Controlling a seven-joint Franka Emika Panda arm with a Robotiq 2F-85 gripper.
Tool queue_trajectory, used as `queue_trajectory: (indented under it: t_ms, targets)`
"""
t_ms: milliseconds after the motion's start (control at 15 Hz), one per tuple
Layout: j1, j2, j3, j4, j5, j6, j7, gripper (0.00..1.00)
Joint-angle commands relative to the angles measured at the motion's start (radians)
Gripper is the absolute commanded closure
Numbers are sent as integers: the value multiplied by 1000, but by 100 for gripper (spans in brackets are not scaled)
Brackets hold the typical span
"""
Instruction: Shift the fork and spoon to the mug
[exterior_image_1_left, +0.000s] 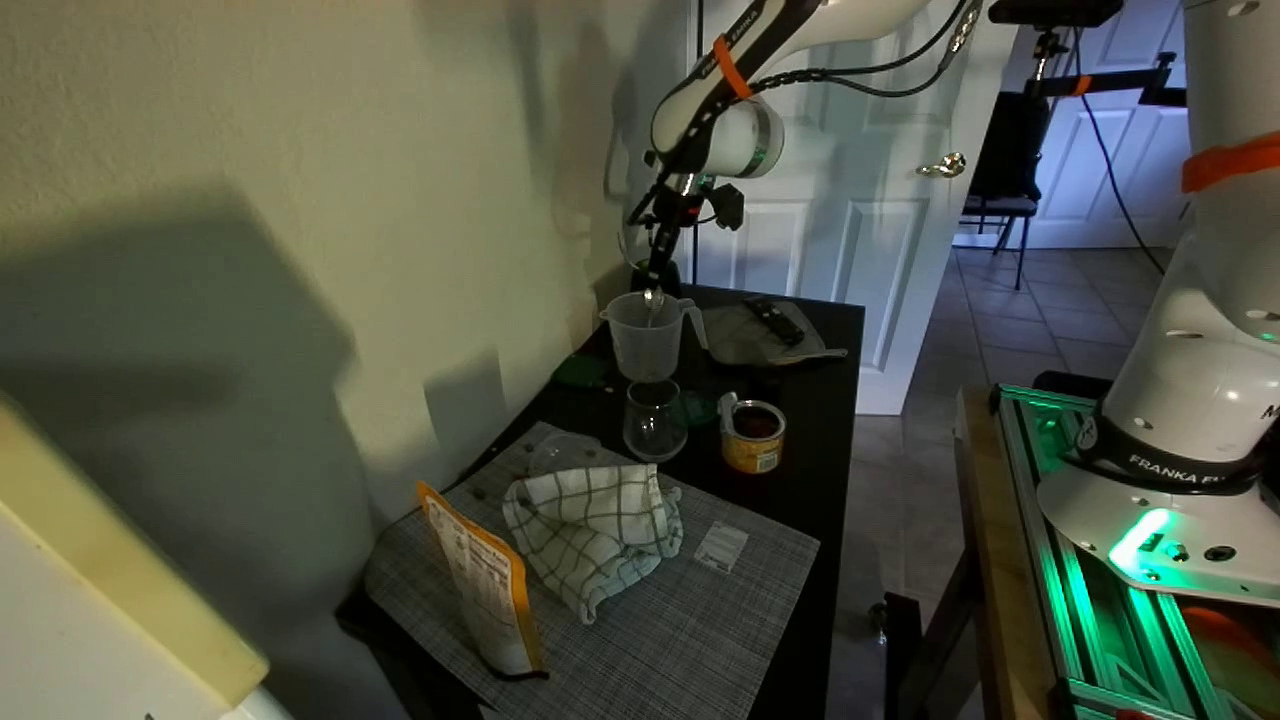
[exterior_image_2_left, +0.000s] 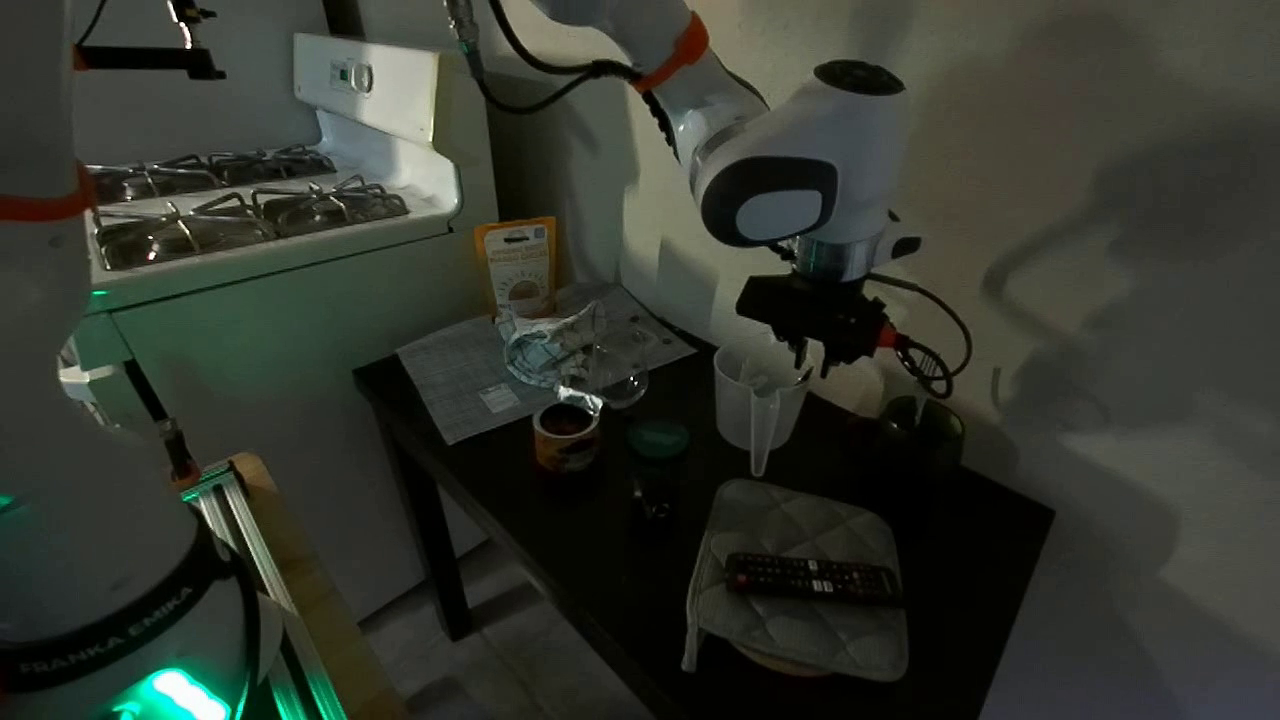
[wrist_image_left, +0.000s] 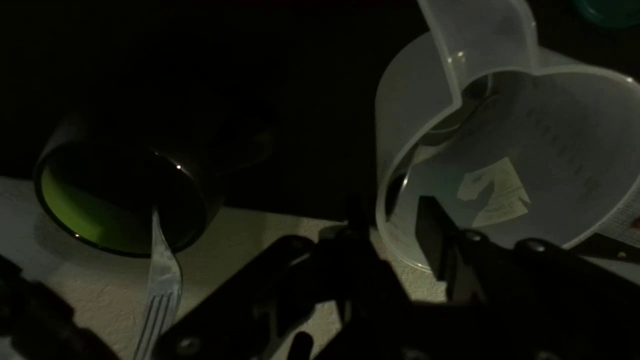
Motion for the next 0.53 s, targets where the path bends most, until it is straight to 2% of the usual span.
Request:
queue_trajectory:
  t_ms: [0,67,200,333,467]
  targets:
    - [-12,32,18,27,-67,14,55,64]
    - [-13,36,20,31,-78,14,64,63]
    - [-12,44,19,39,-100,9,84,67]
    - [-13,42,22,36,-117,13,95,92]
    - [-11,29,26,23,-133,17,103,100]
